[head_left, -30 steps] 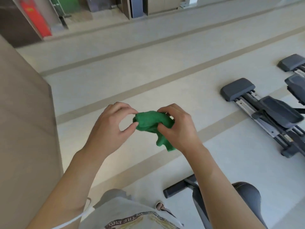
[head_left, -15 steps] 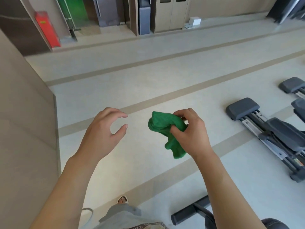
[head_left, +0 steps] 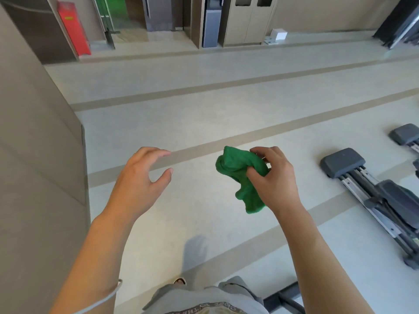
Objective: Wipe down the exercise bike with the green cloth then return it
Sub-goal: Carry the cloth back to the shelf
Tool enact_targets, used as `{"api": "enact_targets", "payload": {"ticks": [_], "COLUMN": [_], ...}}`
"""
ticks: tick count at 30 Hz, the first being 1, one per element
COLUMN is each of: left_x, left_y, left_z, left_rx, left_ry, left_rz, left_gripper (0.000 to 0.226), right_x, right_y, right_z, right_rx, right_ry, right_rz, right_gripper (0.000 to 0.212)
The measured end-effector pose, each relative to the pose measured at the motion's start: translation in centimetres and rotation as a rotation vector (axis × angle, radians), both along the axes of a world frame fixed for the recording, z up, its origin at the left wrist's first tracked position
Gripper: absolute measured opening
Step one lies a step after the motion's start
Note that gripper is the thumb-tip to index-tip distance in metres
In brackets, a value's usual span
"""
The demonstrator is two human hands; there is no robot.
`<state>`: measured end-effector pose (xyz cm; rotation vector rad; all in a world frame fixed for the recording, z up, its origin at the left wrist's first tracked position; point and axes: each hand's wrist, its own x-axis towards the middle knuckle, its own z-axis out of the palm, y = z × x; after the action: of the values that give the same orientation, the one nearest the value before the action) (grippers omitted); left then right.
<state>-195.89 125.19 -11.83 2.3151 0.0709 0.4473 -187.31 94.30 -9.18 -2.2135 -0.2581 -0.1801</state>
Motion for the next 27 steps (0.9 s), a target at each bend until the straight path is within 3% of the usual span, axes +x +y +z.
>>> {"api": "enact_targets", "payload": {"ticks": [15,27], "left_x": [3.8,23.7], "left_y": [5.4,-0.1], "left_z": [-0.2,3.1], "left_rx": [-0.029,0.092], "left_ry": [0.015,-0.022], "left_rz": [0.145,0.077], "left_gripper": [0.031,0.029], "right_x": [8.7,27.1], "right_y": [6.6,1.5], "right_z": [0.2,1.6], "right_rx": [-0.004,0.08], "right_ry": [-0.013,-0.09], "right_rz": [0.151,0.152], "right_gripper": [0.038,0.037]}}
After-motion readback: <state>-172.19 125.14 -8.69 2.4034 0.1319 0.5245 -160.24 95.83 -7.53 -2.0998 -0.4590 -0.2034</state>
